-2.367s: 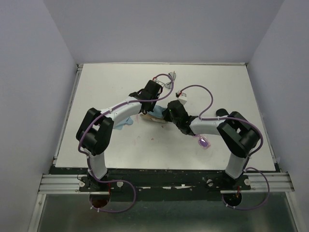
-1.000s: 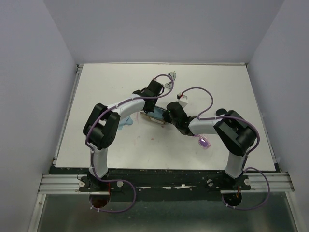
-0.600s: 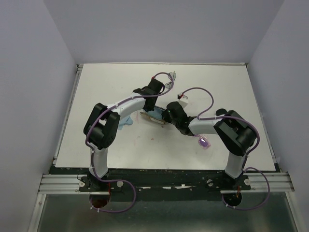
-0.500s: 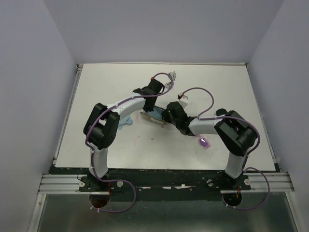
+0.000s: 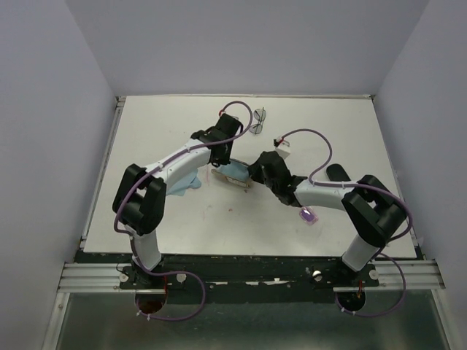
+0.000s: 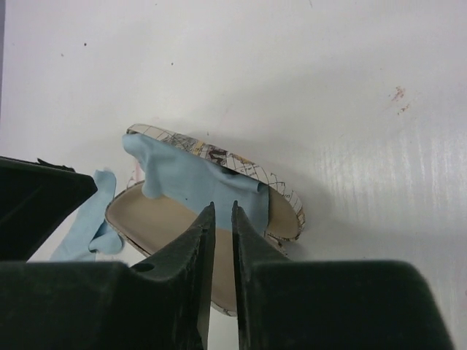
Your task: Organize the sunglasses
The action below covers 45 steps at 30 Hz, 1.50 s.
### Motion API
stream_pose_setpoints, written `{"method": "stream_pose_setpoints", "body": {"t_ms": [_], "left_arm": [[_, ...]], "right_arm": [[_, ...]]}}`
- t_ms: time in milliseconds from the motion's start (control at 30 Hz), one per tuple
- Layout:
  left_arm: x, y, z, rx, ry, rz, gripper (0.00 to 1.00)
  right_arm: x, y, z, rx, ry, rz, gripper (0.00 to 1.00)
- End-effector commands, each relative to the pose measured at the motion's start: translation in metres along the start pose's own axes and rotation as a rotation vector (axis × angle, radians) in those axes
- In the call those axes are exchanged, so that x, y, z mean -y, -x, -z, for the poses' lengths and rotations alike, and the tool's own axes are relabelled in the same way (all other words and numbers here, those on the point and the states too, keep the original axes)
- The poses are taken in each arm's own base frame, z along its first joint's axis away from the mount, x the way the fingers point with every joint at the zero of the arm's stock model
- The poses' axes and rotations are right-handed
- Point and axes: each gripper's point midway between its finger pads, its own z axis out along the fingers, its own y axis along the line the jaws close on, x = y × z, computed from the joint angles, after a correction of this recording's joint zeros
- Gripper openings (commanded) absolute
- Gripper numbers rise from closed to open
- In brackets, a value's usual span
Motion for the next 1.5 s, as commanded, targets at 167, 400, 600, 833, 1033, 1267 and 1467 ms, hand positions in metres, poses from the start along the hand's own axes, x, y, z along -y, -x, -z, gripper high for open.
{"method": "stream_pose_setpoints", "body": {"t_ms": [167, 400, 600, 833, 1033, 1267, 1467], "left_arm": [[0.045, 0.002, -0.003, -0.014, -0.377, 0.109, 0.07], [0.033, -0.002, -0.027, -0.059, -0.324, 0.143, 0.05], [0.026, 0.001, -0.039, -0.051, -0.279, 0.135, 0.05], [0.012, 0.002, -0.051, -0.069, -0.180, 0.134, 0.05], [0.004, -0.001, -0.055, -0.083, -0.128, 0.125, 0.05], [0.003, 0.000, -0.061, -0.092, -0.116, 0.131, 0.05], [0.005, 0.010, -0.050, -0.066, -0.143, 0.141, 0.09]], "right_arm": [[-0.015, -0.019, -0.023, -0.066, 0.070, 0.055, 0.16], [-0.013, -0.028, -0.040, -0.077, 0.047, 0.072, 0.16], [0.005, -0.028, -0.044, -0.053, -0.029, 0.094, 0.16], [0.026, -0.022, -0.035, -0.011, -0.098, 0.104, 0.16], [0.034, -0.022, -0.034, -0.005, -0.131, 0.102, 0.16], [0.024, -0.020, -0.032, -0.009, -0.087, 0.093, 0.20], [0.008, -0.005, -0.022, 0.017, -0.037, 0.104, 0.27]]}}
